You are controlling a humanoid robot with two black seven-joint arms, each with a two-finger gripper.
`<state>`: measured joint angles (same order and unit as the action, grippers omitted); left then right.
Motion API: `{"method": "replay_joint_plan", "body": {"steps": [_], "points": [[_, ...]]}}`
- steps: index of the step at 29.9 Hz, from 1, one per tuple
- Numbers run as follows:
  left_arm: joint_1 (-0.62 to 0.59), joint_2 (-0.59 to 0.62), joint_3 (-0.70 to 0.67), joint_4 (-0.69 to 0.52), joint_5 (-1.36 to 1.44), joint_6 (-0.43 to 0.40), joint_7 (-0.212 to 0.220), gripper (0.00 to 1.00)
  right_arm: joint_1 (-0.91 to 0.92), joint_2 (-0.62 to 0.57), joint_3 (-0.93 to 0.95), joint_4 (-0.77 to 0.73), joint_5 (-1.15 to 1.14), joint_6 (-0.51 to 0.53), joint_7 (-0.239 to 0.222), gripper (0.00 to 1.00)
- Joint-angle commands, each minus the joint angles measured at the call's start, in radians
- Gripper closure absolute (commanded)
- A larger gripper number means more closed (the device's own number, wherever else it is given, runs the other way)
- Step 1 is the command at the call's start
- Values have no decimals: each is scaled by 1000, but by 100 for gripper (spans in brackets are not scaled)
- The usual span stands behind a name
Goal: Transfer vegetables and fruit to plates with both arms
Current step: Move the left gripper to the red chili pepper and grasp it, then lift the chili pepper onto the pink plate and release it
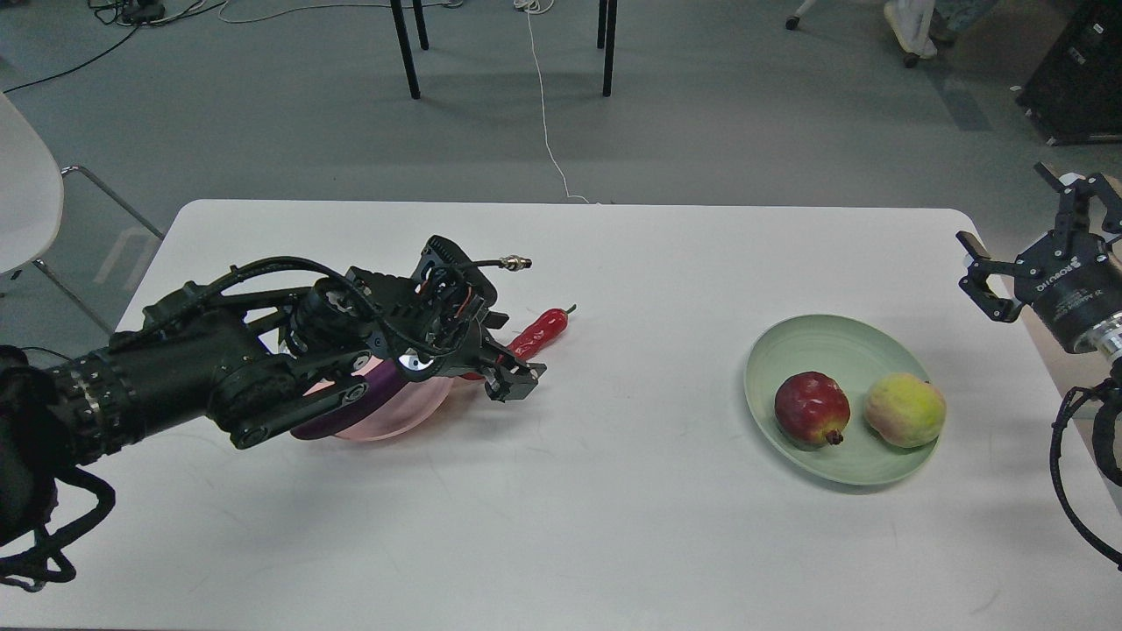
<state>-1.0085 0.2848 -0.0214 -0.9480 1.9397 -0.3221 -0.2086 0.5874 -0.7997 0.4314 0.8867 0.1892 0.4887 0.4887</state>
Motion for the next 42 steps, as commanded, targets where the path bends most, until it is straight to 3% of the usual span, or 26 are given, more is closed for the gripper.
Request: {"method": "replay_joint_plan", "body": {"steps": [1, 4, 6, 18, 23, 30, 34, 42], "points": [[13, -9, 0, 9, 2, 0, 0, 17, 0, 1, 1, 0, -1, 0, 0, 1], [14, -9, 0, 11, 22, 0, -2, 28, -1, 1, 1, 0, -1, 0, 0, 1], [13, -10, 0, 11, 35, 0, 0, 45, -1, 1, 1, 0, 1, 0, 0, 1], [28, -36, 0, 46, 38, -2, 2, 46, -3, 2, 9, 0, 1, 0, 0, 1], [33, -38, 0, 43, 38, -2, -2, 61, 0, 4, 9, 0, -1, 0, 0, 1], [21, -45, -3, 26, 35, -2, -3, 73, 0, 4, 9, 0, -1, 0, 0, 1], [5, -16, -25, -61, 27, 0, -3, 79, 2, 2, 9, 0, 1, 0, 0, 1], [-123, 210, -58, -253, -39, -12, -6, 79, 2, 4, 10, -18, 1, 0, 0, 1]]}}
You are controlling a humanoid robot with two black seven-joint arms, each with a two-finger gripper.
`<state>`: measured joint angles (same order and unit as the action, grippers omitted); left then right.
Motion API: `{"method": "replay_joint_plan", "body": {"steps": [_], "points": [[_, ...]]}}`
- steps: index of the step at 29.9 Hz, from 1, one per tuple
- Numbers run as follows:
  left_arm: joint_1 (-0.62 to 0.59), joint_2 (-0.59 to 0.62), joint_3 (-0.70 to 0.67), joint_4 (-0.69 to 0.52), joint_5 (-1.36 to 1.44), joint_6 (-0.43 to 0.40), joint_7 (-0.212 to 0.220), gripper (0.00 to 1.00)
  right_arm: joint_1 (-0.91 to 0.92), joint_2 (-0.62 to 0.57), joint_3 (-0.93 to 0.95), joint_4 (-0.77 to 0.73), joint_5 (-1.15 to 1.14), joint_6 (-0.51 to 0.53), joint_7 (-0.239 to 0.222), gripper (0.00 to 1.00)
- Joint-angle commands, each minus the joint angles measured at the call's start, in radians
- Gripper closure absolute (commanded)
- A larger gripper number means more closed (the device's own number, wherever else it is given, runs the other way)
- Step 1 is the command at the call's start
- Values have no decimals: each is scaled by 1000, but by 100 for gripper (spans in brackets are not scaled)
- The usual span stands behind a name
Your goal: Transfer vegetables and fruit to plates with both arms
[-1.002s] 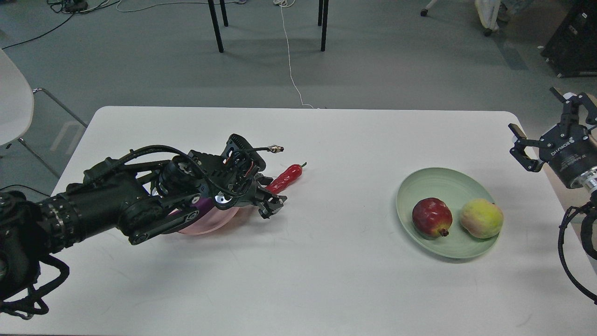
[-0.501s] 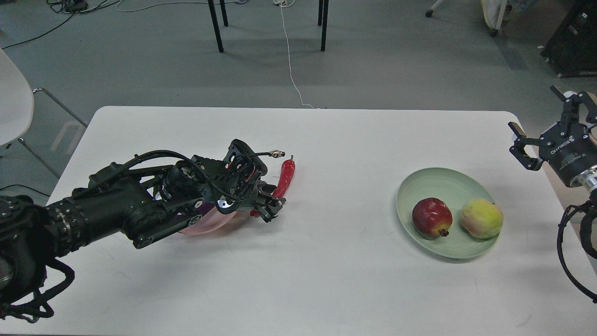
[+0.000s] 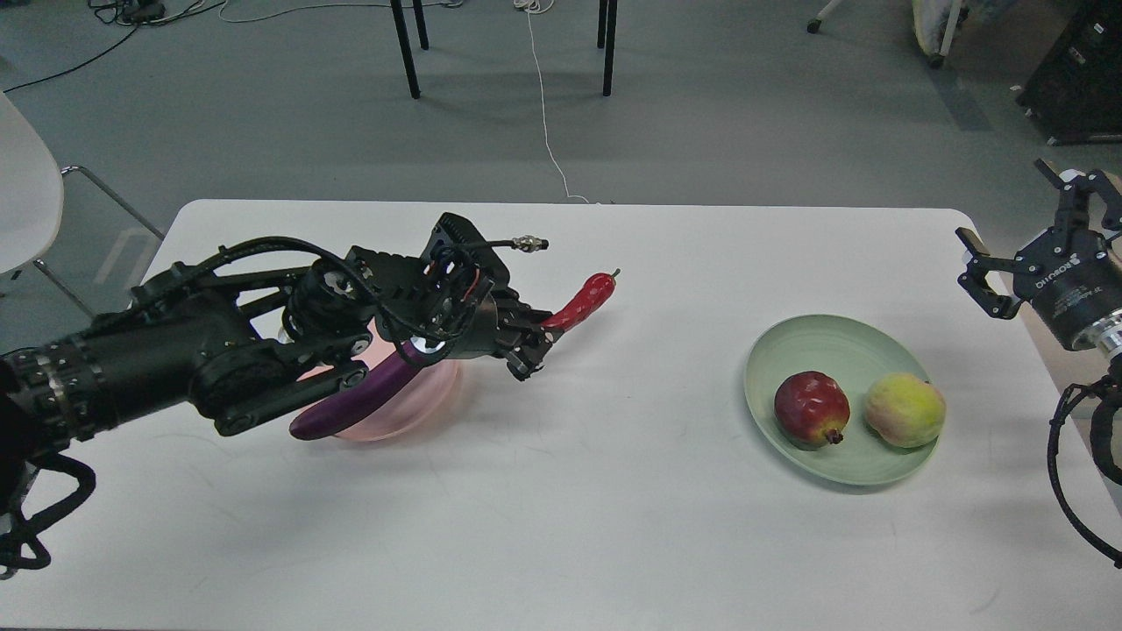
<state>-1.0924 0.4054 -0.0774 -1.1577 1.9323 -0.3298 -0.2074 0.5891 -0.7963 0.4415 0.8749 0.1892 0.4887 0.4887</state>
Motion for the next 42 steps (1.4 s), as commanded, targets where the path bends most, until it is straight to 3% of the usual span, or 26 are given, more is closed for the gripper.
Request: {"method": "replay_joint_plan", "body": {"steps": [1, 7, 12, 18, 26, 28, 30, 31, 35, 38, 42], "points": [[-47, 125, -2, -59, -35, -6, -10, 79, 1, 0, 0, -5, 0, 0, 0, 1], [-29, 378, 24, -149, -32, -3, -49, 79, 1, 11, 0, -8, -1, 0, 0, 1], [12, 530, 74, -198, -30, 5, -52, 78, 1, 14, 0, -10, -1, 0, 0, 1], [109, 533, 62, -186, -25, 18, -50, 77, 5, 23, 0, -8, -1, 0, 0, 1], [132, 437, 61, -110, -24, 41, -41, 74, 5, 23, 0, -8, 1, 0, 0, 1], [135, 417, 62, -79, -29, 61, -41, 63, 3, 23, 0, -10, -1, 0, 0, 1], [141, 415, 73, -73, -26, 81, -49, 36, 3, 23, 0, -11, 0, 0, 0, 1], [147, 415, 74, -73, -26, 86, -50, 31, 3, 23, 0, -11, -1, 0, 0, 1], [160, 415, 67, -73, -27, 87, -50, 26, 3, 23, 0, -11, -1, 0, 0, 1], [158, 420, 42, -74, -47, 89, -52, 15, 1, 25, 0, -11, 1, 0, 0, 1], [160, 425, -103, -57, -273, 86, -44, 3, 5, 23, 11, -11, 1, 0, 0, 1]]}}
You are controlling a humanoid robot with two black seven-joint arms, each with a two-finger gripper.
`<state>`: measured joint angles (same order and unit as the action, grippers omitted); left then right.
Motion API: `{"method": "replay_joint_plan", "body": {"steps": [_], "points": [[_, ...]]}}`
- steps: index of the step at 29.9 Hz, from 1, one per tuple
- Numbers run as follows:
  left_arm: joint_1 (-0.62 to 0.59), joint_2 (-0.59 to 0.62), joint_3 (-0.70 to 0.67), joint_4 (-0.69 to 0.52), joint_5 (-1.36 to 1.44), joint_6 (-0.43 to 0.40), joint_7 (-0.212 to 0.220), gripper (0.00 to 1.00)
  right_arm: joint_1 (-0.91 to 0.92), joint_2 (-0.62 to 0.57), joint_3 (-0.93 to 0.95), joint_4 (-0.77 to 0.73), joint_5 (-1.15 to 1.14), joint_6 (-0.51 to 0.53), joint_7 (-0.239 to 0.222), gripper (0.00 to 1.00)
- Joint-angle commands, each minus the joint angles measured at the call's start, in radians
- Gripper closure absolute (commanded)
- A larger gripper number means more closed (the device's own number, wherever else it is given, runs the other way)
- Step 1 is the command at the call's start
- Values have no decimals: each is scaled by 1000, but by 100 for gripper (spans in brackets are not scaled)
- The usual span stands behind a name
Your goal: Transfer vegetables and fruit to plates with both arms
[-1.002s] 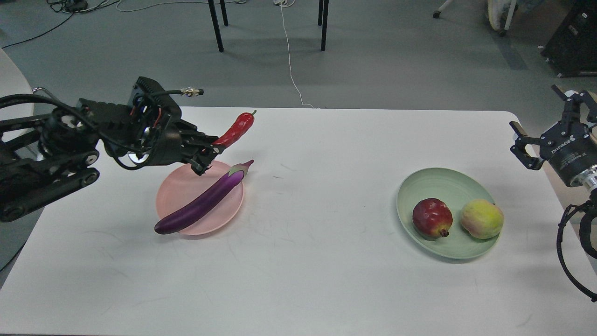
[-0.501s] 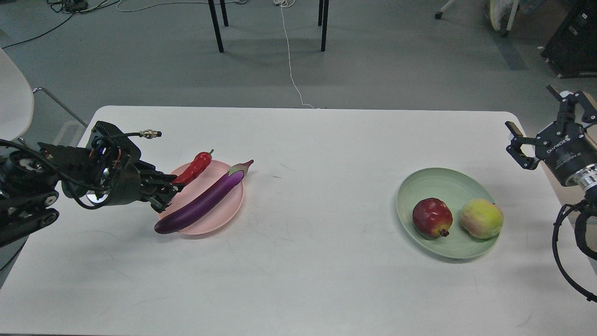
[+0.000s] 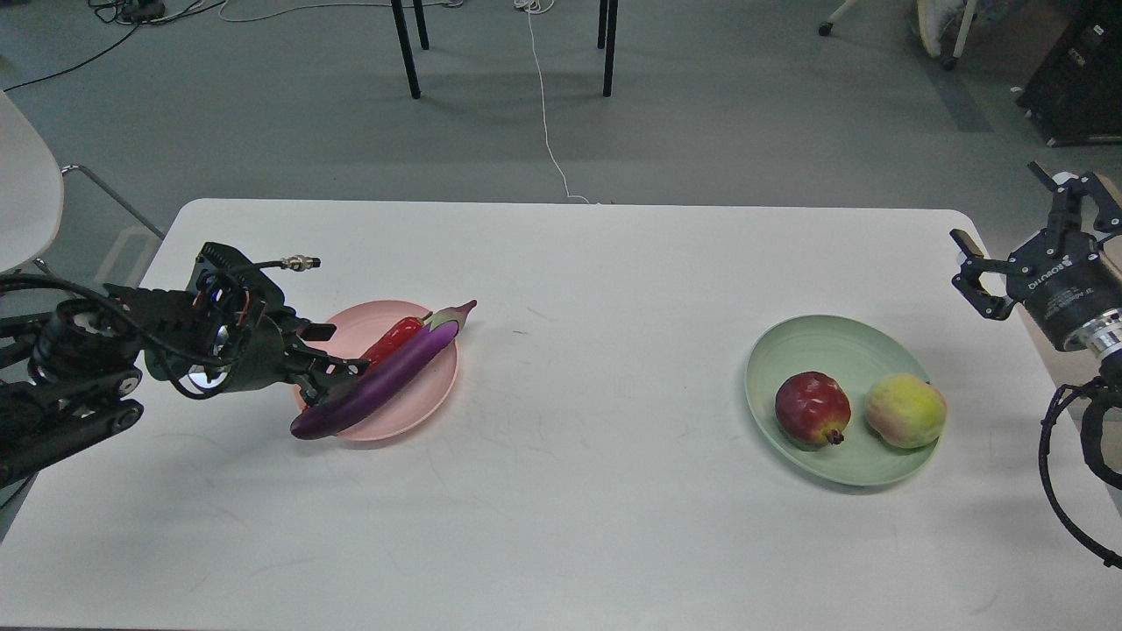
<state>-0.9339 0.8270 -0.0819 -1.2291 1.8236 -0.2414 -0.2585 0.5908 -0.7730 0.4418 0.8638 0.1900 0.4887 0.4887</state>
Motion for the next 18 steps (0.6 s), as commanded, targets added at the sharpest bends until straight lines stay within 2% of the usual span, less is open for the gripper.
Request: {"method": "replay_joint_plan", "body": {"steps": [1, 7, 11, 15, 18], "points": [[1, 3, -131, 28, -246, -4, 8, 3, 3, 0, 27, 0, 0, 0, 0, 1], [-9, -8, -233, 154, -777, -4, 4, 2, 3, 0, 170, -64, 0, 0, 0, 1], [-13, -72, -298, 188, -1122, -10, 19, 2, 6, 3, 247, -120, 0, 0, 0, 1], [-9, -98, -320, 207, -1331, -10, 18, 2, 84, 29, 252, -176, 0, 0, 0, 1], [-6, -182, -367, 285, -1501, -16, 18, 2, 109, 67, 252, -253, 2, 0, 0, 1]]}}
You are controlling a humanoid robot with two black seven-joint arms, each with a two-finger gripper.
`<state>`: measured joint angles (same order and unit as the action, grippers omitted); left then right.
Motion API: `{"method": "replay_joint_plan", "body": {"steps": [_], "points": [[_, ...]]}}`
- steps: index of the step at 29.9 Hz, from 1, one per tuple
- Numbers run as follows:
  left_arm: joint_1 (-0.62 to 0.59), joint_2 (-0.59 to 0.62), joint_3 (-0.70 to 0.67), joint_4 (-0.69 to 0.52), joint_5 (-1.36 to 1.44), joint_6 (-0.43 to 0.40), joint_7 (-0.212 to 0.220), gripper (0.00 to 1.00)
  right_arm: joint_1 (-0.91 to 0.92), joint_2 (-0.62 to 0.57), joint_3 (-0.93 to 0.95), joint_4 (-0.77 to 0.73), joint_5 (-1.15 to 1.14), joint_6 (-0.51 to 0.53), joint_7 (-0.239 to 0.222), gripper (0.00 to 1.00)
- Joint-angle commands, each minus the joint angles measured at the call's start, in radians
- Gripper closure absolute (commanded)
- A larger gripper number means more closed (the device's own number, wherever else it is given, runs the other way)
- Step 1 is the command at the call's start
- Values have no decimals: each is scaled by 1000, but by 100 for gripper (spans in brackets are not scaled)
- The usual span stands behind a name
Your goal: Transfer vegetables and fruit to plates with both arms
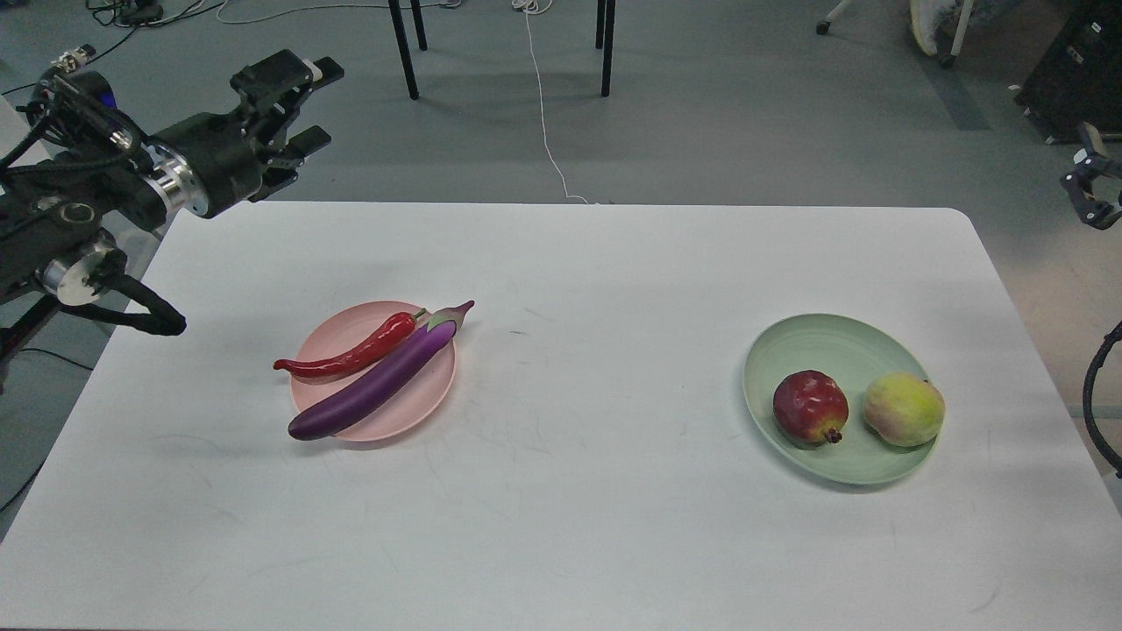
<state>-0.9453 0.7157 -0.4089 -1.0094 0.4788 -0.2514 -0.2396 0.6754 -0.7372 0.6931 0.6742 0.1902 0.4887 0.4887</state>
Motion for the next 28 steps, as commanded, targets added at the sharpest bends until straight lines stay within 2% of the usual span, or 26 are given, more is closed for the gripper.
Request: {"method": "replay_joint_plan", "body": {"steps": [1, 4, 6, 7, 9, 11, 13, 18, 28], "points": [[8, -112, -63, 110, -223, -9, -1, 2, 47, 48, 0, -94, 2, 0, 0, 1], [14, -199, -97, 239, -363, -60, -9, 2, 91, 99, -6, -152, 2, 0, 0, 1], [14, -246, -105, 342, -419, -130, -10, 2, 96, 125, -3, -168, 3, 0, 0, 2], [14, -266, -108, 389, -436, -161, -10, 2, 98, 134, -3, -176, 3, 0, -8, 2], [14, -314, -134, 494, -485, -233, -9, 2, 98, 163, 0, -189, 12, 0, -54, 2], [16, -364, -186, 592, -561, -237, -1, 2, 99, 214, 11, -199, 15, 0, -93, 2], [34, -393, -234, 652, -624, -237, -1, 2, 99, 261, 26, -226, 21, 0, -101, 2], [78, -427, -312, 675, -712, -237, -1, 2, 98, 335, 42, -281, 46, 0, -137, 1], [68, -461, -340, 655, -741, -237, -12, 2, 122, 372, 46, -283, 46, 0, -145, 1]]}}
